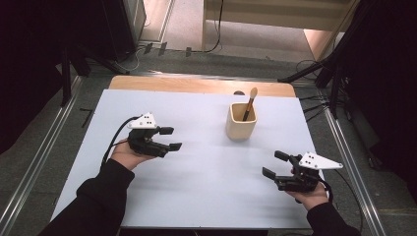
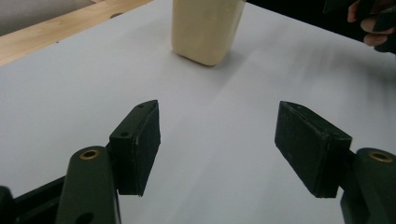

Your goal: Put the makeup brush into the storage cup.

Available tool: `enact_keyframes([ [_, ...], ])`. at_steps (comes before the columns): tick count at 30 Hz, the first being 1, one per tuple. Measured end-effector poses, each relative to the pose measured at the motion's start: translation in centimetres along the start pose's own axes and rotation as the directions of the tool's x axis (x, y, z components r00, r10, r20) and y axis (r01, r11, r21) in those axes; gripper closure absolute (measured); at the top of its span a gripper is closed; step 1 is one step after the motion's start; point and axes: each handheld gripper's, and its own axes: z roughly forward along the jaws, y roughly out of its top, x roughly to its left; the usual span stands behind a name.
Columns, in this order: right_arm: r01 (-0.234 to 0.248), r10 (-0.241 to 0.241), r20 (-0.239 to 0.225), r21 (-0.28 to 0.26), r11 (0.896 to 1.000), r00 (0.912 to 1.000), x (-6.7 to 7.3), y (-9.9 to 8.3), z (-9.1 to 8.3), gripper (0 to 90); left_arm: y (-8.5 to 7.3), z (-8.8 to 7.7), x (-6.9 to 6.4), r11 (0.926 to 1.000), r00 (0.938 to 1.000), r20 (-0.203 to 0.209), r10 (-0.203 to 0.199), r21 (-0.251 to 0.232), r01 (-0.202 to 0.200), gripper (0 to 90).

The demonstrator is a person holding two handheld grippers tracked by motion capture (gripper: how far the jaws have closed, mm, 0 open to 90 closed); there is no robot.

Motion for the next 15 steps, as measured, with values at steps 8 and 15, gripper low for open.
enact_keyframes([
  [8, 0.009, -0.009, -0.002, -0.001, 1.000, 1.0000, 0.0, 0.0, 0.1, 18.5, -1.8, -1.6, 0.5, 0.9993, 0.9994, -0.011, -0.034, -0.019, 0.033, 31.8],
  [15, 0.007, -0.007, -0.009, -0.007, 1.000, 0.9999, 0.1, 0.1, 0.1, 18.4, -3.0, -2.7, 0.2, 0.9995, 0.9995, -0.009, -0.029, -0.012, 0.029, 32.7],
])
